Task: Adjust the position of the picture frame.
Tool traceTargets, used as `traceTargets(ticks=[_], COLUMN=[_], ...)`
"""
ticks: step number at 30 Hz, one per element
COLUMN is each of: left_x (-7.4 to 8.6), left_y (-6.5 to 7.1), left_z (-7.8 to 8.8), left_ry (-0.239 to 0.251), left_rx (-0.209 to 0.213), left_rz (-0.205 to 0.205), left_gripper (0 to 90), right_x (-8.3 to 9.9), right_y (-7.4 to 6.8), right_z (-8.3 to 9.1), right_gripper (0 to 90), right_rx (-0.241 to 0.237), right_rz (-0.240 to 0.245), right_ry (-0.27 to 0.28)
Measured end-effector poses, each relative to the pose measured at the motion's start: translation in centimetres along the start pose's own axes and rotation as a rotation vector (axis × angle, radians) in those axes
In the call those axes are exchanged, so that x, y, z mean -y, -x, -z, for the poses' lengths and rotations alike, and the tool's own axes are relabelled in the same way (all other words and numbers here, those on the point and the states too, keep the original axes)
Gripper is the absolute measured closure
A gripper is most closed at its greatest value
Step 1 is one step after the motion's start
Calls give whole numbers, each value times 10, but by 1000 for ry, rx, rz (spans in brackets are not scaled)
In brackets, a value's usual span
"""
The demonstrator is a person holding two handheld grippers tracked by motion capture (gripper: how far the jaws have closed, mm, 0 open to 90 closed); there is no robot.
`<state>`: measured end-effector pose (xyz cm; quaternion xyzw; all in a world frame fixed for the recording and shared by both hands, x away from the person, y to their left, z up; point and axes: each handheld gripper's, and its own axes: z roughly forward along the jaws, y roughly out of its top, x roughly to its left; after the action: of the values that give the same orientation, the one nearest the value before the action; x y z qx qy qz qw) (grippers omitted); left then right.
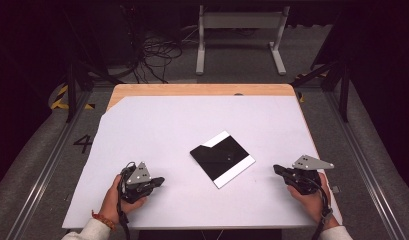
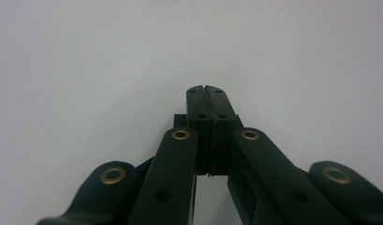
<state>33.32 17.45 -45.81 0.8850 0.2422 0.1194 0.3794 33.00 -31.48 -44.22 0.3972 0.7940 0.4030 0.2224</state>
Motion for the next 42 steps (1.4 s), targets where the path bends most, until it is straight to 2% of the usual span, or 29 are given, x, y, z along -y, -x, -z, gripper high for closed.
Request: traceTargets(ticks=[4, 7, 11, 13, 15, 18, 21, 25, 27, 30, 32, 35, 37, 40, 42], left_x=[-7, -14, -29, -35, -48, -55, -64, -68, -71, -74, -77, -80, -81, -82, -83], left_y=[0, -4, -15, -18, -29, -35, -46, -57, -62, -65, -65, -65, -65, -64, -63], left_z=[-8, -15, -29, -34, -46, -53, -64, -75, -83, -90, -94, -97, -97, -98, -98], left_ry=[-6, 3, 25, 25, 36, 32, 44, 65, 43, 39, 25, 12, 5, 3, -1], left_rx=[7, 9, 20, 12, 9, 3, -15, -34, -32, -28, -39, -34, -25, -12, -8], left_rz=[-9, 4, 21, 14, 33, 37, 65, 113, 126, 130, 123, 118, 119, 117, 104], left_gripper=[898, 897, 896, 897, 897, 898, 897, 897, 897, 896, 896, 886, 876, 867, 872], right_x=[-8, -15, -20, -20, -21, -22, -26, -30, -32, -32, -32, -32, -32, -30, -29], right_y=[-2, -4, -9, -11, -18, -21, -25, -27, -26, -21, -21, -21, -22, -24, -22], right_z=[-11, -19, -28, -30, -33, -35, -40, -49, -53, -59, -61, -61, -58, -61, -62], right_gripper=[900, 900, 900, 900, 900, 900, 900, 900, 900, 900, 900, 900, 900, 900, 900], right_rx=[-7, -14, -38, -46, -52, -54, -49, -17, 4, 19, 29, 18, -18, 10, 7], right_rz=[12, 13, 20, 23, 38, 34, 35, 34, 31, 15, 20, 33, 45, 51, 47], right_ry=[-7, -11, -18, -25, -42, -45, -52, -69, -74, -82, -88, -92, -95, -117, -118])
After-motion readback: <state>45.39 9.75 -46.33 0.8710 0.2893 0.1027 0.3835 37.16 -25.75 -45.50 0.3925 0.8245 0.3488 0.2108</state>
